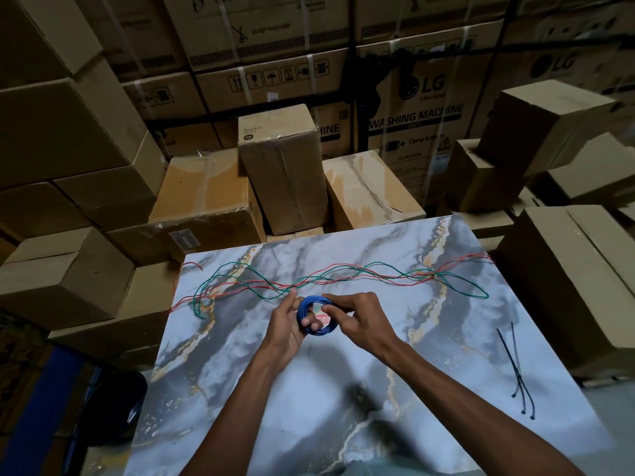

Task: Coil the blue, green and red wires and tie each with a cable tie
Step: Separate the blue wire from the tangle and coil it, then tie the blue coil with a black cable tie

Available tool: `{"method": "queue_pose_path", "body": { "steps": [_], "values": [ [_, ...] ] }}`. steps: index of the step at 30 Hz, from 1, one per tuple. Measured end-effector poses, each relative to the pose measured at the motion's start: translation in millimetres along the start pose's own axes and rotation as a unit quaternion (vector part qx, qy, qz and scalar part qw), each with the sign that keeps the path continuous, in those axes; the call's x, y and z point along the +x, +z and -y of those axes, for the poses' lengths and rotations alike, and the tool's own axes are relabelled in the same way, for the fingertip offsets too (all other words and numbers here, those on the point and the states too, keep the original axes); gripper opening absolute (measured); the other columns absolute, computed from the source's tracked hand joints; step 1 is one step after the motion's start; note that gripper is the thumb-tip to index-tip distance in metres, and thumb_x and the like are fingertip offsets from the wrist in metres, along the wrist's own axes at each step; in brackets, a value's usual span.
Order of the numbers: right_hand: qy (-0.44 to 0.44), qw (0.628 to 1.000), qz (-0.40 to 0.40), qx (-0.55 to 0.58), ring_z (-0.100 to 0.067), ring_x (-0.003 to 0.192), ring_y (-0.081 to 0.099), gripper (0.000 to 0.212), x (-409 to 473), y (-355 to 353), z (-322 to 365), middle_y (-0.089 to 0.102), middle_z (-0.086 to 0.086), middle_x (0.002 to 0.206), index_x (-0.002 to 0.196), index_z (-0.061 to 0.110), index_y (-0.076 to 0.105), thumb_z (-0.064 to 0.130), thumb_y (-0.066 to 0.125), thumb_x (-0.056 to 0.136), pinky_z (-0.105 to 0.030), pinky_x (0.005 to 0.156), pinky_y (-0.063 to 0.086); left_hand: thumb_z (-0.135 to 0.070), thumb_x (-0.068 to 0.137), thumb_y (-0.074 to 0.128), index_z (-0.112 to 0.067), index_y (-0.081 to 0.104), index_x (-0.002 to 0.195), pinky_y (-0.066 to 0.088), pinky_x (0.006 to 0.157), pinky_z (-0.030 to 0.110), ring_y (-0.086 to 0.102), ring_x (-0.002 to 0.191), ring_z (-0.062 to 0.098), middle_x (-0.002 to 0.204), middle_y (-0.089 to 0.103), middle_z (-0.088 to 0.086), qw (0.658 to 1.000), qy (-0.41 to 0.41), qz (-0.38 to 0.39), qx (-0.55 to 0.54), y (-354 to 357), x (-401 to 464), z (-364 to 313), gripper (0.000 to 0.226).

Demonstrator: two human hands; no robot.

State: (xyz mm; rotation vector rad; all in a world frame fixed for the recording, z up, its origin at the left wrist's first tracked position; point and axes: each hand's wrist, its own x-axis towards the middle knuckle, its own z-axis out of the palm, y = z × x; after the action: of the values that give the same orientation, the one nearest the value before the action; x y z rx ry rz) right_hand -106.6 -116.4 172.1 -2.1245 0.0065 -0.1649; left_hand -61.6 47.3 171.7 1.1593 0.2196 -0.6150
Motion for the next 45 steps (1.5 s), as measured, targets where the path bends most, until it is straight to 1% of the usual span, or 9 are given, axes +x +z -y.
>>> {"method": "queue_pose_path", "body": {
  "steps": [4,8,13,17,24,30,33,37,45],
  "values": [
    [-0.024,0.997,0.046,-0.062,-0.010,0.064,0.064,0.023,3.4,-7.1,-10.6,0.069,-0.015,0.075,0.113,0.020,0.079,0.022,0.067,0.094,-0.020,0.064,0.046,-0.044,0.106,0.033,-0.001,0.069,0.087,0.046,0.070,0.037,0.050,0.055,0.029,0.052,0.037,0.008,0.997,-0.021,0.044,0.057,-0.5,2.9,4.8,0.059],
    [0.001,0.996,0.062,-0.061,-0.008,0.053,0.040,0.016,5.7,-15.8,-19.0,0.051,-0.012,0.060,0.102,0.019,0.081,0.021,0.067,0.094,-0.020,0.055,0.038,-0.040,0.104,0.039,-0.006,0.048,0.071,0.043,0.060,0.030,0.040,0.052,0.024,0.048,0.030,0.002,0.999,-0.035,0.017,0.021,12.8,6.3,18.9,0.048],
    [0.074,0.994,0.074,0.021,-0.011,0.067,0.069,0.011,5.9,-28.0,-30.1,0.075,0.002,0.070,0.093,0.022,0.083,0.028,0.074,0.090,-0.031,0.073,0.055,-0.036,0.105,0.039,-0.011,0.043,0.069,0.035,0.055,0.027,0.034,0.045,0.014,0.047,0.027,-0.002,0.993,-0.041,-0.014,-0.109,27.7,8.7,43.9,0.044],
    [0.121,0.988,0.059,0.080,-0.007,0.066,0.067,0.010,2.1,-36.5,-41.7,0.076,-0.005,0.071,0.090,0.017,0.084,0.024,0.077,0.090,-0.031,0.076,0.059,-0.030,0.104,0.041,-0.011,0.043,0.074,0.033,0.058,0.026,0.033,0.051,0.015,0.050,0.030,-0.003,0.992,-0.035,-0.003,-0.121,37.9,12.4,56.9,0.036],
    [0.151,0.981,0.051,0.111,0.002,0.075,0.061,0.019,-13.6,-31.5,-77.3,0.075,0.013,0.080,0.110,0.026,0.081,0.029,0.074,0.093,-0.025,0.078,0.051,-0.026,0.108,0.036,-0.010,0.041,0.073,0.035,0.051,0.024,0.033,0.043,0.012,0.047,0.029,-0.006,0.999,0.000,-0.003,0.032,47.6,33.2,69.6,0.039],
    [0.276,0.916,0.045,0.287,-0.011,0.104,0.067,0.038,-22.2,-36.0,-90.0,0.074,0.000,0.117,0.128,0.022,0.069,0.034,0.075,0.093,-0.025,0.082,0.054,-0.027,0.109,0.036,-0.012,0.044,0.073,0.035,0.051,0.021,0.040,0.047,0.012,0.051,0.039,-0.006,0.973,0.034,-0.002,0.226,52.5,41.0,80.6,0.040],
    [0.321,0.901,-0.022,0.292,-0.013,0.099,0.068,0.033,-34.4,-43.7,-109.6,0.074,-0.002,0.112,0.115,0.020,0.073,0.046,0.067,0.096,-0.028,0.080,0.052,-0.025,0.108,0.037,-0.013,0.041,0.071,0.033,0.047,0.019,0.038,0.045,0.012,0.054,0.036,-0.001,0.971,0.023,-0.013,0.239,54.7,44.4,89.7,0.040],
    [0.348,0.909,-0.175,0.146,-0.020,0.081,0.067,0.024,-65.1,-62.2,-147.5,0.074,-0.007,0.084,0.087,0.012,0.077,0.029,0.065,0.098,-0.028,0.072,0.048,-0.026,0.108,0.039,-0.012,0.042,0.072,0.031,0.050,0.024,0.039,0.042,0.010,0.053,0.036,0.000,0.965,0.001,-0.030,0.259,50.4,50.7,105.1,0.039],
    [0.344,0.882,-0.292,-0.136,-0.036,0.094,0.066,0.018,-118.3,-110.0,-200.6,0.071,-0.016,0.096,0.104,0.007,0.072,0.012,0.070,0.087,-0.033,0.080,0.043,-0.028,0.108,0.038,-0.010,0.046,0.072,0.032,0.056,0.029,0.039,0.045,0.013,0.046,0.041,-0.005,0.963,-0.025,-0.041,0.266,47.4,51.0,122.5,0.041]
  ]
}}
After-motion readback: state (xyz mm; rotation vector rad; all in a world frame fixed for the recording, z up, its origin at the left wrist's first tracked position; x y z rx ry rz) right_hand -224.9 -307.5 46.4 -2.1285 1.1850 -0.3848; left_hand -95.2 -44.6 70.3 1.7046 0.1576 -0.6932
